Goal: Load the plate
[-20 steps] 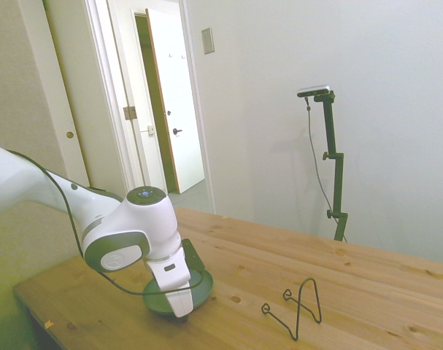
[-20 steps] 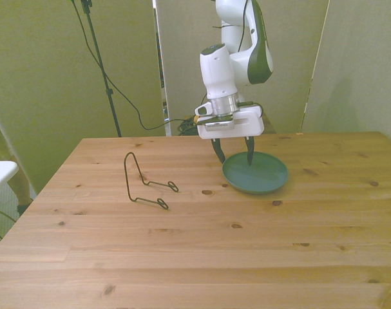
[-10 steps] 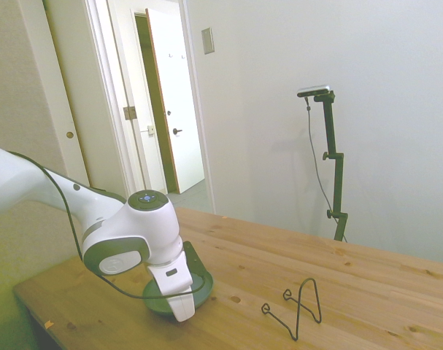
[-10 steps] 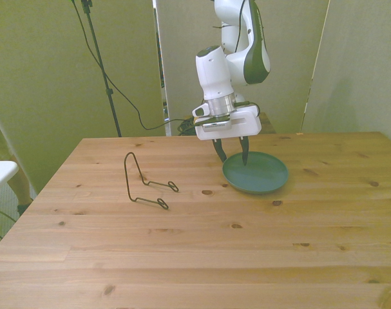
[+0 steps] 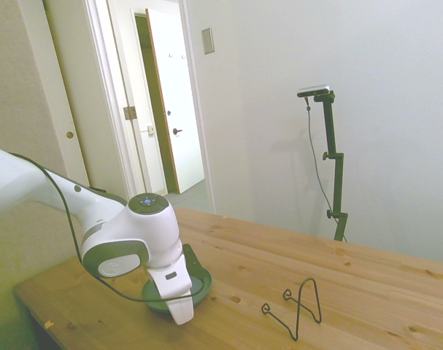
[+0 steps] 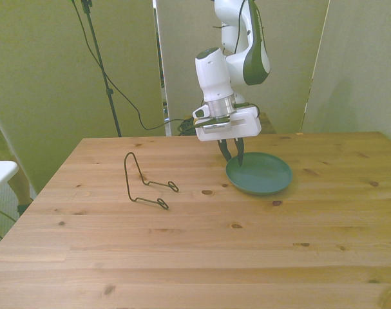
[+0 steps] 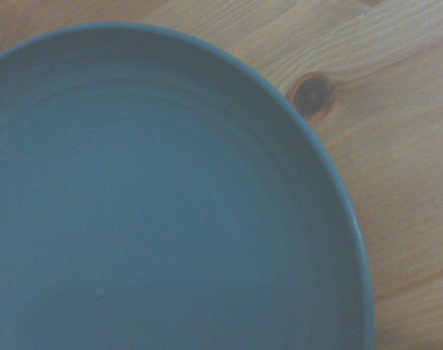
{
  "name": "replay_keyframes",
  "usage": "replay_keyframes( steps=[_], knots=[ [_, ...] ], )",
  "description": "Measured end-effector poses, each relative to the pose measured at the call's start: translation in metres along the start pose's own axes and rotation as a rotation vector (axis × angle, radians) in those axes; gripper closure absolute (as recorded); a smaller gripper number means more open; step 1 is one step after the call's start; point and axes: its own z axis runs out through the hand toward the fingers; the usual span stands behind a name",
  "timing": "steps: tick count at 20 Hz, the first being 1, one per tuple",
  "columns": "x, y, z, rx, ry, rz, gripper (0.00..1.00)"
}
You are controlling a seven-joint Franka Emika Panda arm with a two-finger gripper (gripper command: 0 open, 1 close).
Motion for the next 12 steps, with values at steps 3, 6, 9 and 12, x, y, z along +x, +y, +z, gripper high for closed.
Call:
replay_keyframes(
  steps=[3,6,9,12],
  knots=[
    [0.000,0.000,0.000,0.003,-0.002,0.005,1.00],
    [0.000,-0.001,-0.001,0.008,-0.002,0.008,1.00],
    [0.000,-0.002,-0.005,0.006,0.011,0.002,1.00],
    [0.000,-0.002,-0.023,-0.007,0.074,-0.001,1.00]
  ],
)
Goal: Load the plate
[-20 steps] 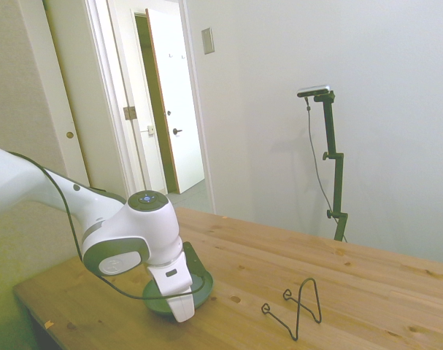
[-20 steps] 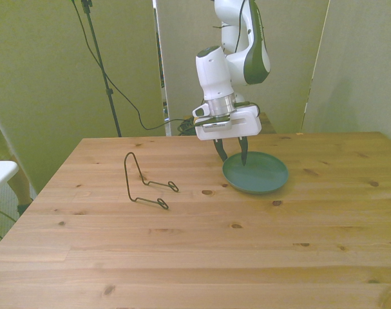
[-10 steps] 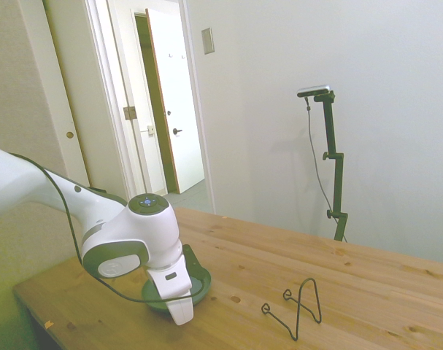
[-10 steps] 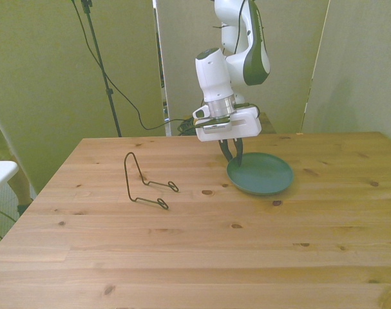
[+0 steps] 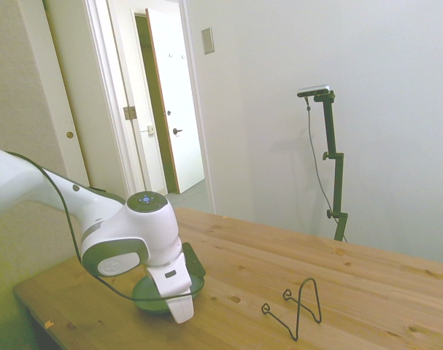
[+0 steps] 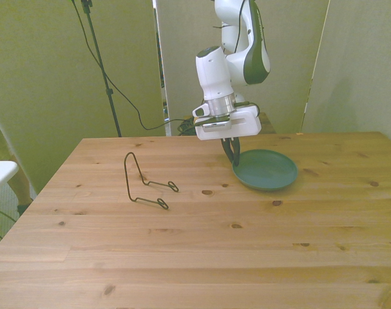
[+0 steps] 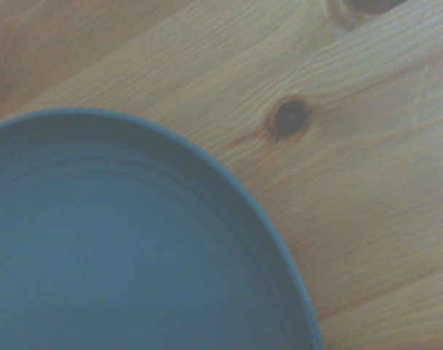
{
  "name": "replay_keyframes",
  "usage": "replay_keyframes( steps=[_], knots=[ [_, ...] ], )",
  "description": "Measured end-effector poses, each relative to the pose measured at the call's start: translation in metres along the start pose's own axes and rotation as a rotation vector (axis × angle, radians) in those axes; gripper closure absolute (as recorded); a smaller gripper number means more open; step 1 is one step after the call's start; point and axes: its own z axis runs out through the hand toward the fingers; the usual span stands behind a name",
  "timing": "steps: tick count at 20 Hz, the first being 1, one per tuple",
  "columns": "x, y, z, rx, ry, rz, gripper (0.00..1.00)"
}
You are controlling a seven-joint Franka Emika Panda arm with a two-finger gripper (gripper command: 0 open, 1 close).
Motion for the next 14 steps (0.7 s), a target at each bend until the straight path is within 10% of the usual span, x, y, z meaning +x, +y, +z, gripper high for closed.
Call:
replay_keyframes(
  steps=[14],
  knots=[
    [0.008,0.000,-0.193,-0.050,0.423,0.029,1.00]
  ],
)
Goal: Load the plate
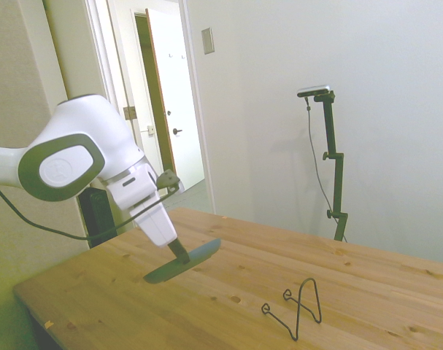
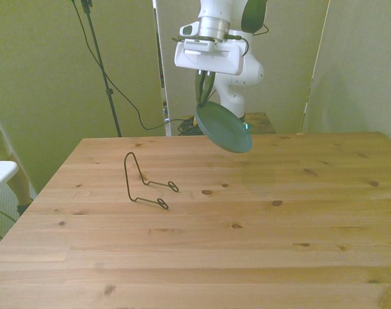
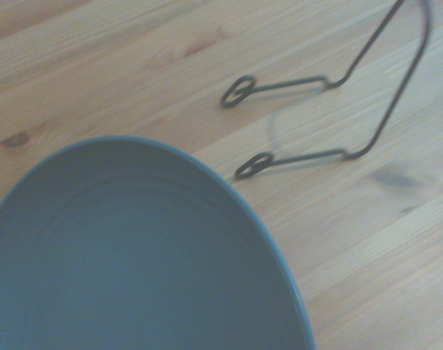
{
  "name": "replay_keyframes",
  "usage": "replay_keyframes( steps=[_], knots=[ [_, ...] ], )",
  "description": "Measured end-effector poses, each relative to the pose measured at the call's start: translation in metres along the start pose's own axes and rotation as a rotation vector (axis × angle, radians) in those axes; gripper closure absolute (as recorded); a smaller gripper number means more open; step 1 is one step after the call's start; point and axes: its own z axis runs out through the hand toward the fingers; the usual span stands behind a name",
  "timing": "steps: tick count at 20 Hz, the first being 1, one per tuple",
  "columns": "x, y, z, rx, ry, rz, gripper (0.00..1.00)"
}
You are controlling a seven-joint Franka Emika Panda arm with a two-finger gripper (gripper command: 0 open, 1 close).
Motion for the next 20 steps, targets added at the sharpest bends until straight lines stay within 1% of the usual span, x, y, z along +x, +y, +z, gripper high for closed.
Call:
replay_keyframes(
  steps=[3,5,14,20],
  knots=[
    [0.026,-0.001,-0.018,-0.043,0.089,-0.001,1.00],
    [0.036,-0.005,-0.024,-0.069,0.130,-0.010,1.00],
    [0.077,-0.018,-0.027,-0.147,0.296,-0.030,1.00],
    [0.100,-0.042,-0.025,-0.234,0.444,-0.041,1.00]
  ],
)
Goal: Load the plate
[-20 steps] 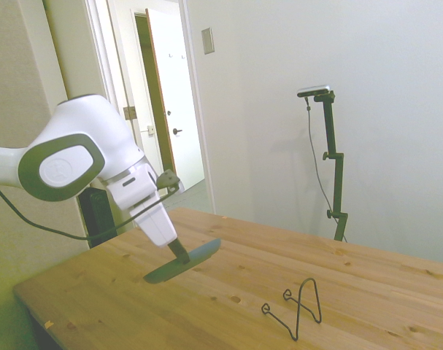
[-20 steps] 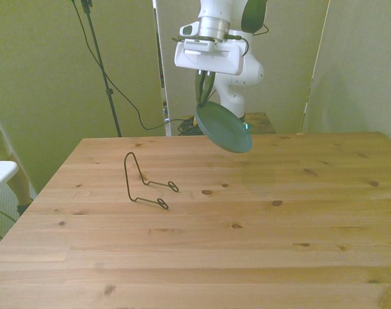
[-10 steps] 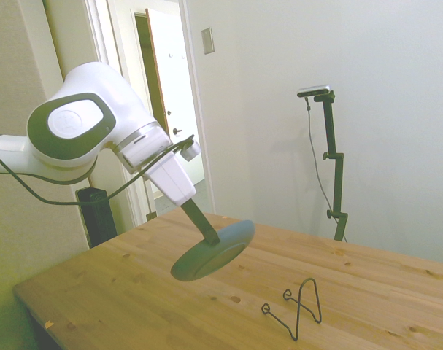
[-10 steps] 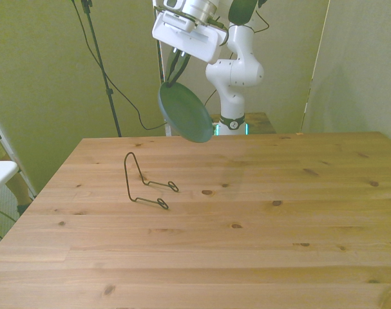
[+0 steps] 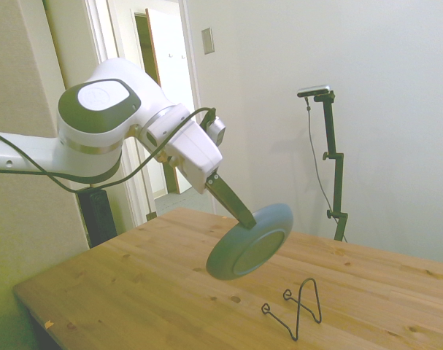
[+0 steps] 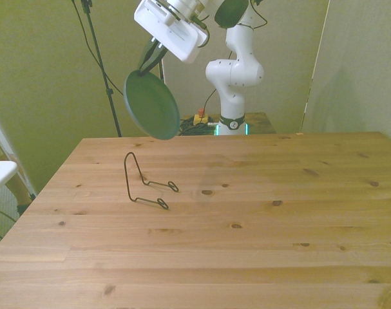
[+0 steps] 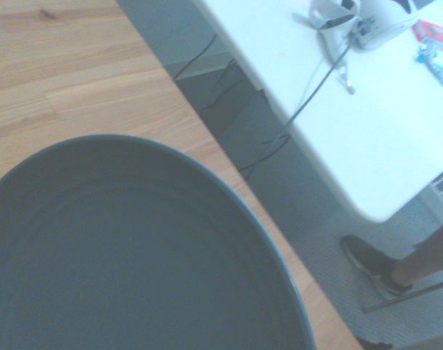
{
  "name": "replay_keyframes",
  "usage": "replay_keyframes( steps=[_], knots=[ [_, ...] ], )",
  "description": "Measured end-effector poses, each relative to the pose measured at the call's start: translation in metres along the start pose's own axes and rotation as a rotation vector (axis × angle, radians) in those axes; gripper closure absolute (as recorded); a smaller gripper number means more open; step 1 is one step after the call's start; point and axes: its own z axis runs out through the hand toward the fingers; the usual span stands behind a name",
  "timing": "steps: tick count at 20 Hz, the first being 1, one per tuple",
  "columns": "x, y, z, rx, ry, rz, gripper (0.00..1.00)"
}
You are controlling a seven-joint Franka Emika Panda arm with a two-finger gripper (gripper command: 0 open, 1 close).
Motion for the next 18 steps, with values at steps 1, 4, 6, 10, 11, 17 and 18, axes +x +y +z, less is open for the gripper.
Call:
replay_keyframes(
  steps=[1,4,6,10,11,17,18],
  knots=[
    [0.002,-0.006,0.000,-0.011,0.016,-0.004,1.00],
    [0.003,-0.025,0.003,-0.031,0.049,-0.014,1.00],
    [0.001,-0.036,0.004,-0.025,0.036,-0.014,1.00],
    [0.000,-0.044,-0.004,-0.008,0.029,-0.008,1.00],
    [-0.005,-0.047,-0.007,-0.008,0.032,-0.010,1.00],
    [-0.033,-0.069,-0.017,-0.043,0.148,-0.007,1.00],
    [-0.035,-0.071,-0.016,-0.050,0.168,-0.008,1.00]
  ],
)
